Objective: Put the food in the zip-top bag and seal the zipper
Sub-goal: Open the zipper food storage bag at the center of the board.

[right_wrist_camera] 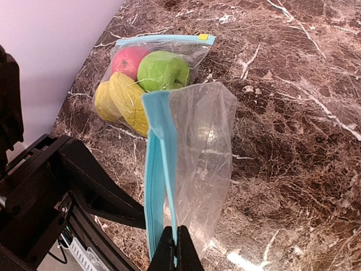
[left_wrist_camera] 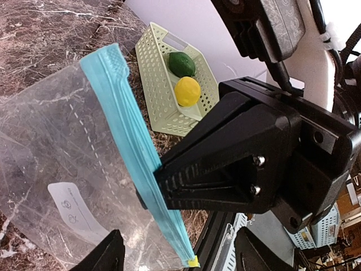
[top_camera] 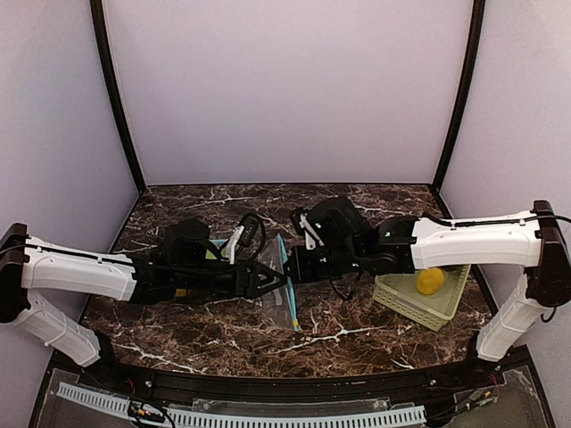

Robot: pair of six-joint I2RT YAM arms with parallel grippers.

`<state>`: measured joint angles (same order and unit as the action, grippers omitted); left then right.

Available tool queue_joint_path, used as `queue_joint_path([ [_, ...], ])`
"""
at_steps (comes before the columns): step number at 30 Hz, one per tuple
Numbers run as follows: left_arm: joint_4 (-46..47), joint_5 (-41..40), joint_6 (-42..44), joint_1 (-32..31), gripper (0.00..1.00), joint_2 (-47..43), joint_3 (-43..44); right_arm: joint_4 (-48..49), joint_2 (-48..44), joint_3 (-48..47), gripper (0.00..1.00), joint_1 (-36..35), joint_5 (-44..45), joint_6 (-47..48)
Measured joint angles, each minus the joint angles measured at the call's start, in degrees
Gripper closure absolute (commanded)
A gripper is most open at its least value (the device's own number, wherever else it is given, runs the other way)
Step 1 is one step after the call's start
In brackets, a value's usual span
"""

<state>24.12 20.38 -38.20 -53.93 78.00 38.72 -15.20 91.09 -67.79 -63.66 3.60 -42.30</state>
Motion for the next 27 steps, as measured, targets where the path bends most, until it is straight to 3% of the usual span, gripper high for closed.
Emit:
queue_joint_path([
  [20,-4.55,-5.05,1.77,-1.7,0.46,4.48,2.43,0.72,1.29,0.0,1.0,-0.46,0.48,-1.33],
  [27,-7.48,-8.24,2.99,-2.29,0.68,4.98,4.85,0.37,1.51,-0.02,1.0,-0.66,2.29,-1.64],
])
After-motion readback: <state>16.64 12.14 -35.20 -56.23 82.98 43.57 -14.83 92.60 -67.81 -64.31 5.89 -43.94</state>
